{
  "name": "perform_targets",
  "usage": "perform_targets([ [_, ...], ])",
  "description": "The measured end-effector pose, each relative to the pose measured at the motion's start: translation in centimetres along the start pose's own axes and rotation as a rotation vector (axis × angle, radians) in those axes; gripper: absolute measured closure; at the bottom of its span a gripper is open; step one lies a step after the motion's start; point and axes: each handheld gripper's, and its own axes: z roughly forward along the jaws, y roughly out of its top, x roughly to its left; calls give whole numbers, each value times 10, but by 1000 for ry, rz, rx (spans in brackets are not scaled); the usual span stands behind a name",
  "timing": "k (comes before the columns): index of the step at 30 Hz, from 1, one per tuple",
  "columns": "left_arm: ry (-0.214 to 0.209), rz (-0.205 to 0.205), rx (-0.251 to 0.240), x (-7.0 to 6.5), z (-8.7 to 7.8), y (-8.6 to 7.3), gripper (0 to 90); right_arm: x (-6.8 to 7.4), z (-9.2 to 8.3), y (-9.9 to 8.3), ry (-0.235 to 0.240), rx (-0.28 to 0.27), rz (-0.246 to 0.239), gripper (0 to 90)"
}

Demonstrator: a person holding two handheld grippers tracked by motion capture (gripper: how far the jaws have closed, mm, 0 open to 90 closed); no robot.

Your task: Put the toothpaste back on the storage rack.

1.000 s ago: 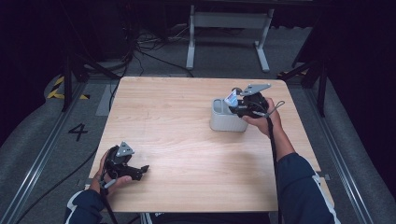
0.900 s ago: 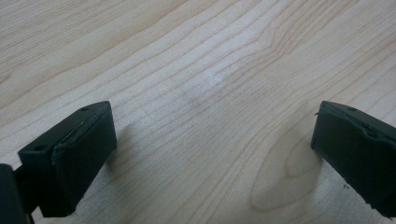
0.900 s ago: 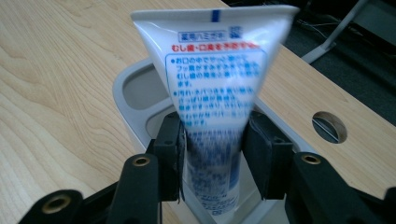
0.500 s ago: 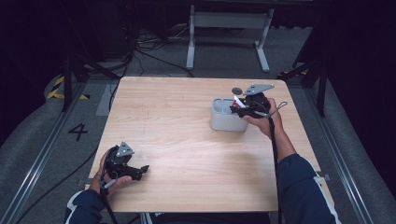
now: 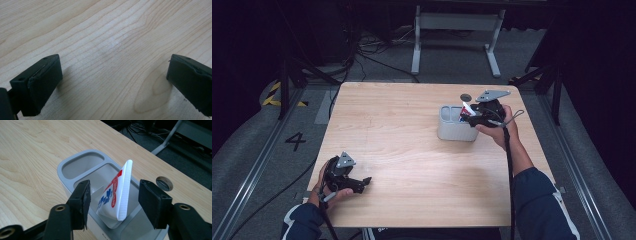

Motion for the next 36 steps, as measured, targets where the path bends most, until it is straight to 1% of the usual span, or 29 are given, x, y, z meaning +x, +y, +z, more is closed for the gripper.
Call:
perform_targets([
  [5, 0, 0, 0, 0, 0, 0, 6, 1, -5, 0, -8, -3, -1, 405],
  [7, 0, 1, 0, 0, 0, 0, 6, 2, -8, 0, -18, 0, 0, 393],
  [10, -1, 1, 2, 0, 0, 0, 7, 3, -11, 0, -31, 2, -13, 373],
  [13, 0, 1, 3, 0, 0, 0, 7, 4, -15, -1, -20, 4, -12, 361],
  [18, 0, 0, 1, 0, 0, 0, 7, 8, -20, -3, -13, 17, -41, 344],
  [20, 0, 0, 0, 0, 0, 0, 7, 10, -22, -3, -18, 25, -55, 338],
  [23, 0, 0, 0, 0, 0, 0, 7, 12, -26, -4, -18, 19, -61, 333],
  [25, 0, 0, 0, 0, 0, 0, 6, 14, -28, -4, -24, 26, -71, 328],
  [28, 0, 0, 0, 0, 0, 0, 6, 15, -32, -6, -22, 23, -78, 326],
  [35, 0, 1, 1, 0, 0, 0, 7, 20, -40, -14, -14, 36, -95, 320],
  [36, 0, 1, 1, 0, 0, 0, 6, 21, -41, -16, -14, 40, -107, 313],
])
